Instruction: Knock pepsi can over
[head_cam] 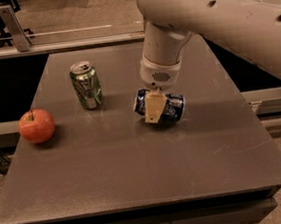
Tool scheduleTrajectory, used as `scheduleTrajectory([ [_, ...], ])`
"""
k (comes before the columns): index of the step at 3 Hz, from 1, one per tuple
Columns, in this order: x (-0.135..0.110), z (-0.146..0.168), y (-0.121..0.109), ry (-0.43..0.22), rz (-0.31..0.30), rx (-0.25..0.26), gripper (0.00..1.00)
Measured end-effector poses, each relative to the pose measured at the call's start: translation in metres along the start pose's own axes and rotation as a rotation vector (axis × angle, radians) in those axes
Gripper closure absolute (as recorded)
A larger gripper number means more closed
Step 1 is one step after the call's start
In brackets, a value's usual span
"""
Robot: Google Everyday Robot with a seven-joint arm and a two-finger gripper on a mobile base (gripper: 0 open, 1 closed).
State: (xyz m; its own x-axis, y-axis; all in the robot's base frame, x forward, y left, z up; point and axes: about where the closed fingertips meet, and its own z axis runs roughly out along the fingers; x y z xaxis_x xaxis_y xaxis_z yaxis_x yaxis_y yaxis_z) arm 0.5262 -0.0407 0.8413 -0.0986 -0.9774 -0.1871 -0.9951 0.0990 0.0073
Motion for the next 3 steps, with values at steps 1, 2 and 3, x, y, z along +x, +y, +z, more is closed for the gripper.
scheduleTrajectory([
  [1,0.0073,0.0074,-0.0054,0.019,0.017,0.006,1.0],
  [2,0.0128,0.0099,-0.0081,0.003,0.047,0.03,0.82],
  [3,0.0119,0.0101,-0.008,0.003,0.045,0.031,0.58],
])
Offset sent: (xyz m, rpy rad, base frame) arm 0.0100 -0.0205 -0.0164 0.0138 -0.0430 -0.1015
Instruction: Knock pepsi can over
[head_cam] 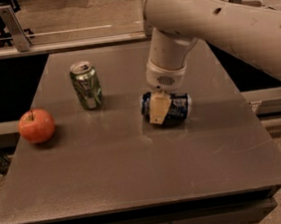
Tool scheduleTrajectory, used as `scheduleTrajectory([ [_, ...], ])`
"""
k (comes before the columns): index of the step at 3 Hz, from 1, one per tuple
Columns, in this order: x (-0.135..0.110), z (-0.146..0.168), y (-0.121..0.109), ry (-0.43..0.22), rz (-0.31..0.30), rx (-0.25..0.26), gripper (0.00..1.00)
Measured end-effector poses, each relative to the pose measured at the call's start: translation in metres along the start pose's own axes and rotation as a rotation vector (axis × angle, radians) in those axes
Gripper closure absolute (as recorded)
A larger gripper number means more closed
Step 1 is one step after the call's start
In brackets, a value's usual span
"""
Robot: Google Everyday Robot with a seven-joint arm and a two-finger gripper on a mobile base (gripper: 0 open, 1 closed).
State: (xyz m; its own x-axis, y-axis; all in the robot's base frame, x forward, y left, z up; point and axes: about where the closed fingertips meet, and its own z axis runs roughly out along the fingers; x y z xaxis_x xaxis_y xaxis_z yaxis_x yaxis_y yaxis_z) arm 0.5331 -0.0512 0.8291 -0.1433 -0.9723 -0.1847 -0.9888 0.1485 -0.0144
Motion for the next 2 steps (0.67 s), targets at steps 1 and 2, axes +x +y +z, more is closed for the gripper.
scheduleTrajectory([
  [1,-0.0006,0.0004,0.0002,0.0,-0.001,0.001,0.35],
  [2,-0.0011,0.0007,0.0004,-0.001,-0.002,0.002,0.12],
])
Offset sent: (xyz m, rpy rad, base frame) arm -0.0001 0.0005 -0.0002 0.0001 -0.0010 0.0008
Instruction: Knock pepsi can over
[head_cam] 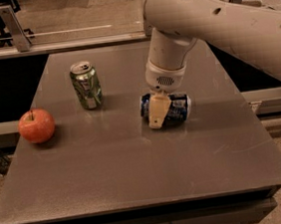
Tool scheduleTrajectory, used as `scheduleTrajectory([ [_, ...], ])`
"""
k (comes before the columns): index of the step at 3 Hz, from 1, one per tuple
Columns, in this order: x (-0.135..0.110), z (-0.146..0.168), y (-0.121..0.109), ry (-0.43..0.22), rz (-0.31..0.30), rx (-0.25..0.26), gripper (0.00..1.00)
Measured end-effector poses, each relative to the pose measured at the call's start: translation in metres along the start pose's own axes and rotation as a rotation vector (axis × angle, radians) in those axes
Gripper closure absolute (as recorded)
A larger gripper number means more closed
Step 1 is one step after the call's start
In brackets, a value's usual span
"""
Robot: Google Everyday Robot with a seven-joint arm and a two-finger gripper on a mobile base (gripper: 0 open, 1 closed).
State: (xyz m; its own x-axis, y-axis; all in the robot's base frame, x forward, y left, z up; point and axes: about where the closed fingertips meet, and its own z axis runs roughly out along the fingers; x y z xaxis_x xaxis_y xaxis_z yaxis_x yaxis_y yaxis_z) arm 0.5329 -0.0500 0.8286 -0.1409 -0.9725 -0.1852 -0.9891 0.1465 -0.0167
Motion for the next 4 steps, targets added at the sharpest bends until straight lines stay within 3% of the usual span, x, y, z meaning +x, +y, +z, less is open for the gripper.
scheduleTrajectory([
  [1,-0.001,0.0,0.0,0.0,-0.001,0.001,0.0],
  [3,0.002,-0.001,-0.001,-0.019,0.005,-0.007,0.0],
  [4,0.035,-0.008,-0.019,-0.076,0.051,-0.04,0.0],
])
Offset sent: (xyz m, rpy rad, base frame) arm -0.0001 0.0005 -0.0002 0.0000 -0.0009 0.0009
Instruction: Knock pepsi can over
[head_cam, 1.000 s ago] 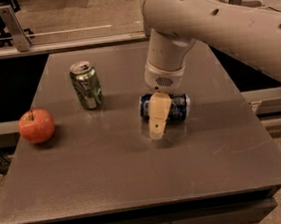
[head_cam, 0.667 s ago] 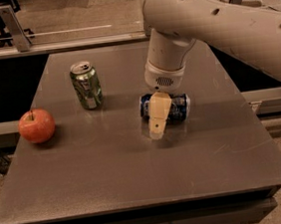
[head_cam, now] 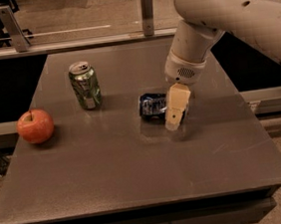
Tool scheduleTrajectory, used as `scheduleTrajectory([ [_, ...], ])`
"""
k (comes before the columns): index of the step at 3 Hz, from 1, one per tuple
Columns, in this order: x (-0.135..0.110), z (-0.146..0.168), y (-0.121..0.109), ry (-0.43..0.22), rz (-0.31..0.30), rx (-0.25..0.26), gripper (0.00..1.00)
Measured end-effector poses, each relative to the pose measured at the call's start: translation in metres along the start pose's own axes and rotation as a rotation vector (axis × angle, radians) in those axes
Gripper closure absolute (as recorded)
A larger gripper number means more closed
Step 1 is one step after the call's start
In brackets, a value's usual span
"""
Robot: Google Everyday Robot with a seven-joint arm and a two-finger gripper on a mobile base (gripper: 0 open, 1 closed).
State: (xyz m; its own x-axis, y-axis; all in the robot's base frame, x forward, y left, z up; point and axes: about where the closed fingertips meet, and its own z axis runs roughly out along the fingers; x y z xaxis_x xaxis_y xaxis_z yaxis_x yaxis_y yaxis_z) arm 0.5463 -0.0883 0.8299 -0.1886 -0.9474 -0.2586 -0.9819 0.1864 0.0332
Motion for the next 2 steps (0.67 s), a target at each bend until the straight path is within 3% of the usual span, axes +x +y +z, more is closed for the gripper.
scheduleTrajectory([
  [1,0.0374,-0.0332,-0.0388,-0.102,0.074,0.042,0.0],
  [2,0.0373,-0.0332,-0.0388,-0.102,0.074,0.042,0.0],
])
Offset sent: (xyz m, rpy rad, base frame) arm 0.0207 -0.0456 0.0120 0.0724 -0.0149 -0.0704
